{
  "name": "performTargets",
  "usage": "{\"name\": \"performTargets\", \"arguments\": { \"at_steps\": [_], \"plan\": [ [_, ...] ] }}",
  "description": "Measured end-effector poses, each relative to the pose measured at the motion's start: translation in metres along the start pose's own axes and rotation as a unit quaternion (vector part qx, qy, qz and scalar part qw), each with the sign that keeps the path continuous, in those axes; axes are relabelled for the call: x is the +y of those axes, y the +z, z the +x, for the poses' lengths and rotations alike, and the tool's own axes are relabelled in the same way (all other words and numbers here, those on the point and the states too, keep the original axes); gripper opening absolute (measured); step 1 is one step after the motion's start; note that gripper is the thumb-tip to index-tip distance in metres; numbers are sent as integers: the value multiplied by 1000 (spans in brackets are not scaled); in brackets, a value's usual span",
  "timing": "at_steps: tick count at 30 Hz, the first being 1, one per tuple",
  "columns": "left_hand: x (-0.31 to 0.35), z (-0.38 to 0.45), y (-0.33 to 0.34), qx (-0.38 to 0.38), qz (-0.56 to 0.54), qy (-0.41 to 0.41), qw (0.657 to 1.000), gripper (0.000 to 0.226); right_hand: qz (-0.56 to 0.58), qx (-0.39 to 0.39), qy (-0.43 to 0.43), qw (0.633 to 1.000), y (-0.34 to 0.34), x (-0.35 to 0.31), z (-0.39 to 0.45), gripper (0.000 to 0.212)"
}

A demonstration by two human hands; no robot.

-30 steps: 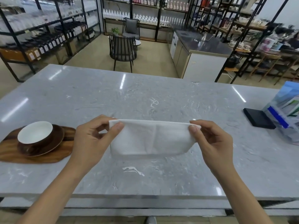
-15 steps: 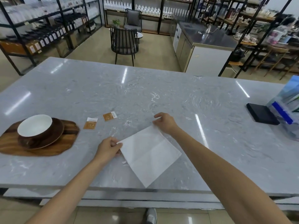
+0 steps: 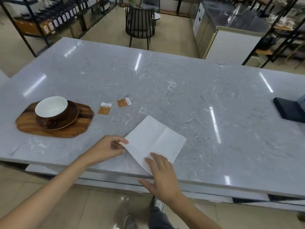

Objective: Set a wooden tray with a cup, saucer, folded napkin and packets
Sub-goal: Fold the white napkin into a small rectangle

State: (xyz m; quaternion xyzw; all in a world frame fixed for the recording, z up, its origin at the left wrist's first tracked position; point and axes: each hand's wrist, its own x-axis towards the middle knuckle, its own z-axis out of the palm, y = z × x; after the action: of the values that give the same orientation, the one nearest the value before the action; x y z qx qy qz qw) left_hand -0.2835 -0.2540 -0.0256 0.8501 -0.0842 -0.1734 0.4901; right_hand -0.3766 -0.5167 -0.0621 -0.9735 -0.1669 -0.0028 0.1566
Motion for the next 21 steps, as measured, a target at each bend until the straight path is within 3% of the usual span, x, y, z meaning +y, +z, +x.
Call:
{"name": "performTargets", "arguments": {
  "at_steps": [7,11,17,21],
  "plan": [
    [-6,-29,11,50,53,66,995,27,79,136,-52,986,-8,50,-53,33],
    [2,-43,17,63,72,101,990,16,204,163,29,965,-22,57,-69,25],
    [11,-57,27,-3,14,114,993,17,355,183,108,910,-47,57,-75,13],
    [17,-43,41,76,-33,92,992,14,378,198,149,892,-55,60,-56,9]
  ]
}}
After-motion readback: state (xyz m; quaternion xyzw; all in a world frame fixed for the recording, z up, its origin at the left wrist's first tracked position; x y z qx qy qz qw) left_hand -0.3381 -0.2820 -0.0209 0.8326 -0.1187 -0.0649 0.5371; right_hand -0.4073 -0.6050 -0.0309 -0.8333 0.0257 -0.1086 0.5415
